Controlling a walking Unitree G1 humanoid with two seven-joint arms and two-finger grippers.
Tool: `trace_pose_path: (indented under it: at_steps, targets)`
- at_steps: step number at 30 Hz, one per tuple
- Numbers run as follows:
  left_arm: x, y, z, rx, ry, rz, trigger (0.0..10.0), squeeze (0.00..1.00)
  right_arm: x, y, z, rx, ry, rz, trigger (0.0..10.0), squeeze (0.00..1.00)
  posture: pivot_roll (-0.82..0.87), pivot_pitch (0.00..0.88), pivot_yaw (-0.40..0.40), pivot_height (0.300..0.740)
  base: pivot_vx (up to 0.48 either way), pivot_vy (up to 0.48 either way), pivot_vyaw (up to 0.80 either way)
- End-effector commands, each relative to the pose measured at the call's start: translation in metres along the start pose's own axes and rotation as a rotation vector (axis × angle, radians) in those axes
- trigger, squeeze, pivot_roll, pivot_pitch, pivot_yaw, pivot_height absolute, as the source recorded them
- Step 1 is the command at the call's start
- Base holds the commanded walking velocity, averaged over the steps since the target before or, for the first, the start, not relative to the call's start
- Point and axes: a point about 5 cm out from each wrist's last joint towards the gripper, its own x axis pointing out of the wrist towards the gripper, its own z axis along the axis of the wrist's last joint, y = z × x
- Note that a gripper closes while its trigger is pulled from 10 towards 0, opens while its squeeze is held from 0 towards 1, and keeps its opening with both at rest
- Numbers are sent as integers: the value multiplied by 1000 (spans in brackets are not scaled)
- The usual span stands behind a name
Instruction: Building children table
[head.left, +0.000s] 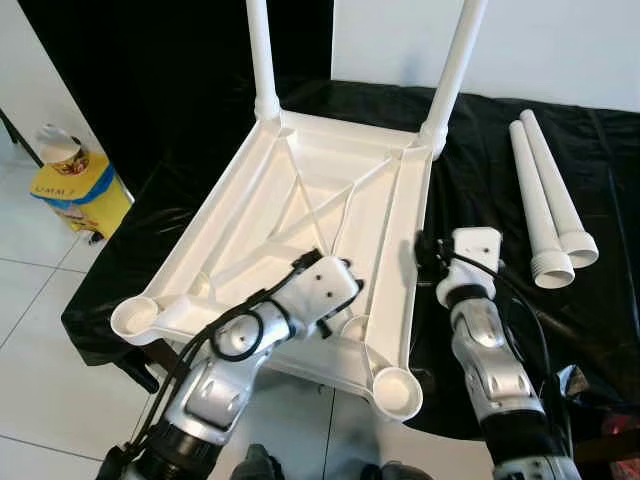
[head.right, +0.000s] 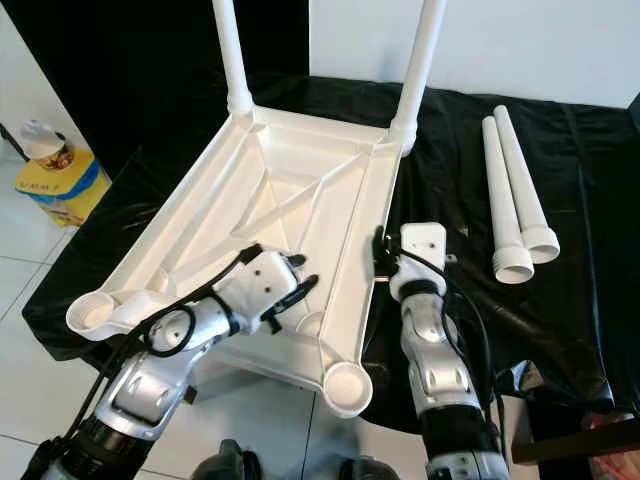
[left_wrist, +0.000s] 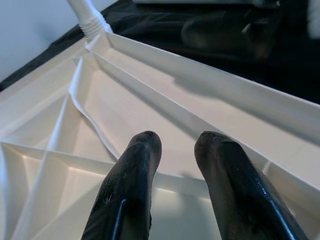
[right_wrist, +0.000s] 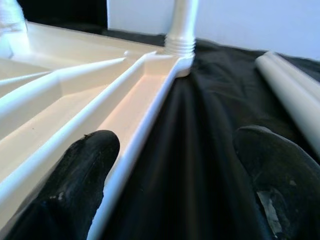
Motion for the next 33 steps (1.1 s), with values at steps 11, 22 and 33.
trace_pose_path:
  at_steps: [11, 22, 33]
  targets:
    - [-17, -6, -1, 6, -90, -245, 10000, 0, -42, -26, 2, 2, -44, 15, 10000, 0, -2, 51, 6, 740, 0, 0, 0]
    - [-43, -11, -21, 59, 4, -446, 10000, 0, -33, -40, -2, -37, -15, -124, 10000, 0, -6, 61, 15, 740, 0, 0, 0]
    - [-40, 9, -55, 212, 208, -386, 10000, 0, -5, -49, -7, -85, 44, -267, 10000, 0, 2, 104, 15, 740, 0, 0, 0]
